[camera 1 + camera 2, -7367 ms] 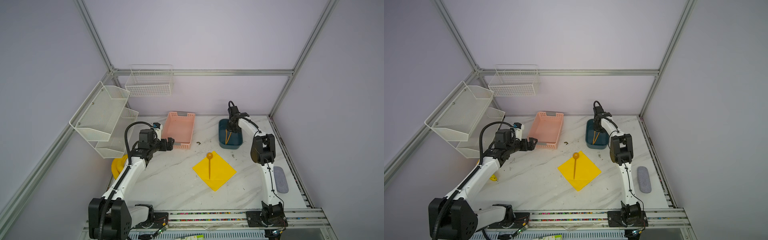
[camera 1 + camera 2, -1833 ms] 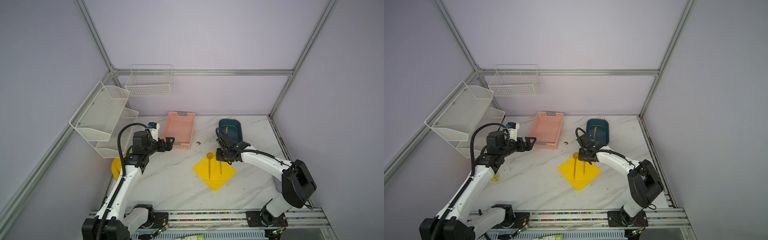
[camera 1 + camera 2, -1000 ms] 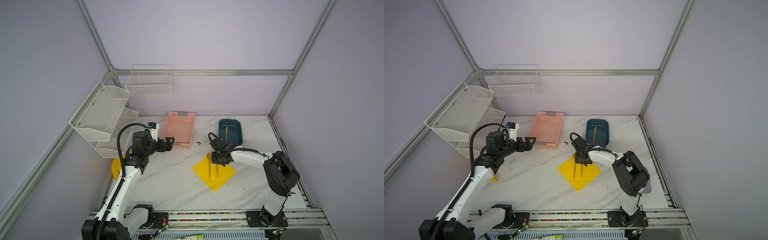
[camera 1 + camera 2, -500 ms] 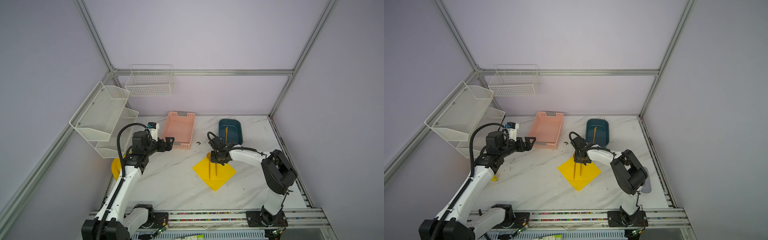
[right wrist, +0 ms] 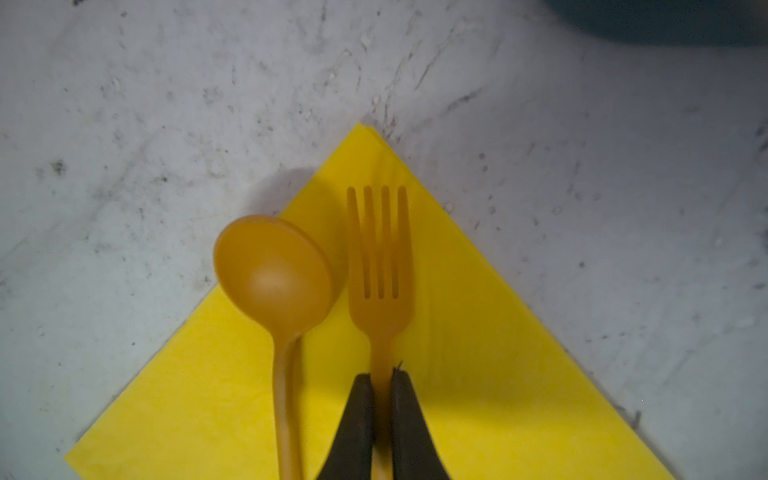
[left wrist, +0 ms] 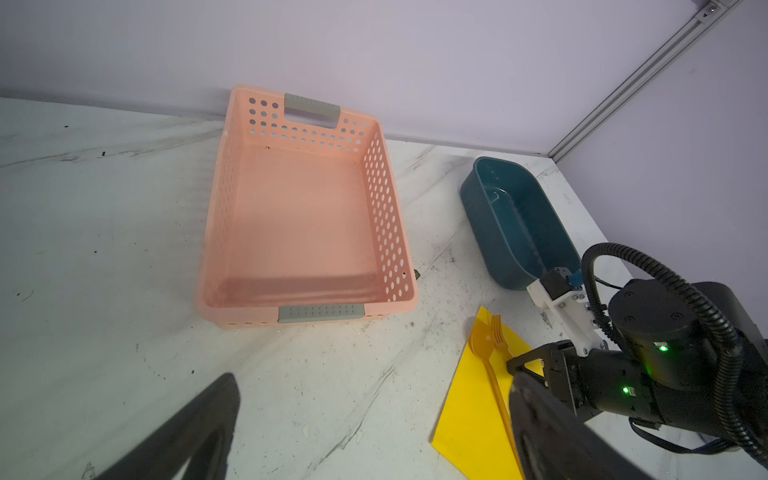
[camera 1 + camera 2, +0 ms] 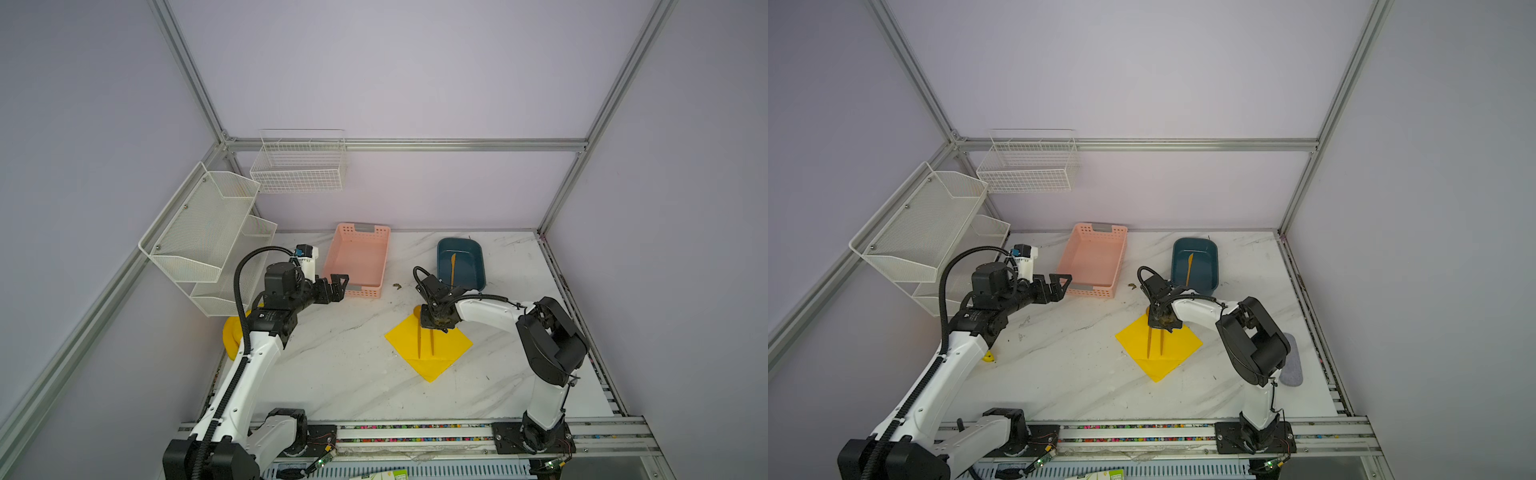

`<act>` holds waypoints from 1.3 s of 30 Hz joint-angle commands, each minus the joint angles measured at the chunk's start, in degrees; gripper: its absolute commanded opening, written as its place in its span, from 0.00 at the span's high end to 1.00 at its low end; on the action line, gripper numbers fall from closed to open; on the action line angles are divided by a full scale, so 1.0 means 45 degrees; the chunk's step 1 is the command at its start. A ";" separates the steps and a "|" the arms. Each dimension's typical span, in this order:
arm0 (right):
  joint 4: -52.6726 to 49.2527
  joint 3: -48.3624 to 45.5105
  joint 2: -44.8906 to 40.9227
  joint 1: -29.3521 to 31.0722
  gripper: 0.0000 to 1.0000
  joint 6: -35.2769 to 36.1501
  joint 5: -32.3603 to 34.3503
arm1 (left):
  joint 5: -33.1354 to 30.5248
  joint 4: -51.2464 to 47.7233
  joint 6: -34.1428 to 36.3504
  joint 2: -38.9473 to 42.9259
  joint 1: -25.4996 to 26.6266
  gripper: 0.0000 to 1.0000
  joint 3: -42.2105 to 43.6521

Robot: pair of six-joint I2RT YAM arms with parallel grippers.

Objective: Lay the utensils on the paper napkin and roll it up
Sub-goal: 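Lower the fork onto the napkin beside the spoon with the right gripper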

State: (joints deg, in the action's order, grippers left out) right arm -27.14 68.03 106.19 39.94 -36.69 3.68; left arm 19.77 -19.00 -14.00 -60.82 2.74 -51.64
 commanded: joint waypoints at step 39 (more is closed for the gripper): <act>0.0180 -0.0398 -0.0004 0.0167 0.82 -0.0801 -0.0230 | 0.0266 0.0200 -0.0004 0.0156 -0.0164 0.00 0.0361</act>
State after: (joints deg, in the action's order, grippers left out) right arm -26.09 67.59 106.83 40.21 -38.46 2.11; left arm 19.97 -19.00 -14.02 -60.82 2.63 -51.64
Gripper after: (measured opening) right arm 0.183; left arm 0.995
